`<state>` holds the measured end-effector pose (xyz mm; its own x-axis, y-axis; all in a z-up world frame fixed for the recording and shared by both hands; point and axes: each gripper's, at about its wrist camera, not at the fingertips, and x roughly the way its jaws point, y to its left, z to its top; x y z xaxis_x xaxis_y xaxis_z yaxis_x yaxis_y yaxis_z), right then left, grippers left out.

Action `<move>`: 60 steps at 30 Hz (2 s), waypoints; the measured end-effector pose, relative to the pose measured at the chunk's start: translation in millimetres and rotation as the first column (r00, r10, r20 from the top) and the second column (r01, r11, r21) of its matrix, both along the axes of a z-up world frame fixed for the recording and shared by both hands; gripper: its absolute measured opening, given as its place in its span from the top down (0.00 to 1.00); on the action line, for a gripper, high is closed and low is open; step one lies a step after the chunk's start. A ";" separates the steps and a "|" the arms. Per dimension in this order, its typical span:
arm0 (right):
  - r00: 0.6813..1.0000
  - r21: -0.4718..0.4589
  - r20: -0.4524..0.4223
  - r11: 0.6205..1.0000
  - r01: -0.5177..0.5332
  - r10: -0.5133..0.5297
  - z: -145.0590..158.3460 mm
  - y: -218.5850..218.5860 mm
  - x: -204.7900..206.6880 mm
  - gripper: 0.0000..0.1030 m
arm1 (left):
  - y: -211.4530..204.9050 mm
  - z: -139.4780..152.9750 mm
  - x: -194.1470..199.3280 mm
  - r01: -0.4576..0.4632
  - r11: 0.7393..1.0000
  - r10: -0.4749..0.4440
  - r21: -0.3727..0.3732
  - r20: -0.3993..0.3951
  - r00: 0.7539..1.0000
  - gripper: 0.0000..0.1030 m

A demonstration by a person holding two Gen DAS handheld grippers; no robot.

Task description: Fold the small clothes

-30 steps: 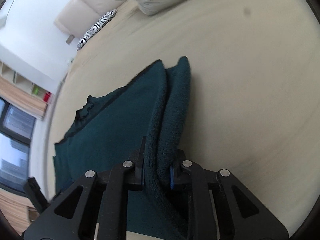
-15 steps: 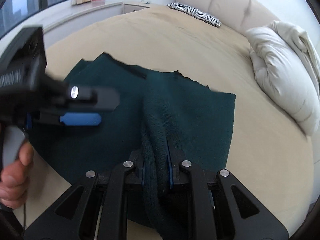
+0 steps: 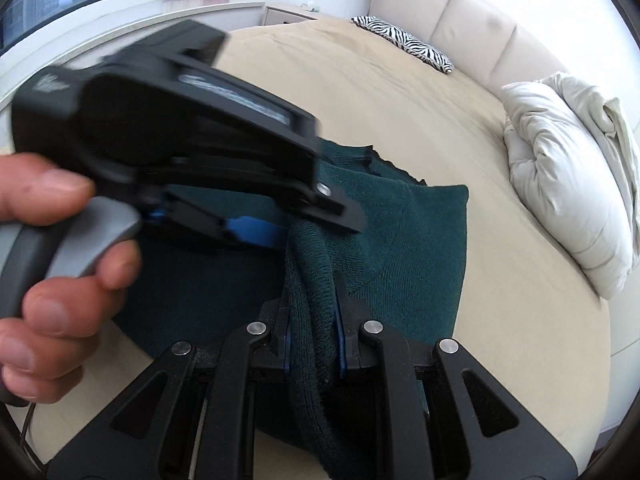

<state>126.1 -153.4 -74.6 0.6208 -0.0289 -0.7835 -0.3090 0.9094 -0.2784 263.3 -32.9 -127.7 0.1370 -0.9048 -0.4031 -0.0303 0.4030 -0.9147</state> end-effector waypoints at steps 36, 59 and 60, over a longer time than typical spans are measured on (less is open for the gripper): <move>0.984 0.477 -0.119 0.876 -0.063 0.136 -37.7 -15.3 6.1 0.53 | 170.1 34.2 21.8 -0.153 0.978 0.143 0.140 0.083 0.986 0.88; 0.987 0.731 -0.150 0.678 0.068 0.063 -47.5 -133.3 9.0 0.52 | 140.4 91.6 -47.8 -0.305 0.786 0.025 0.538 0.465 0.885 0.69; 0.985 0.750 -0.165 0.654 0.096 0.045 -50.5 -146.5 10.8 0.52 | 127.9 87.7 -53.0 -0.293 0.767 -0.016 0.570 0.474 0.881 0.69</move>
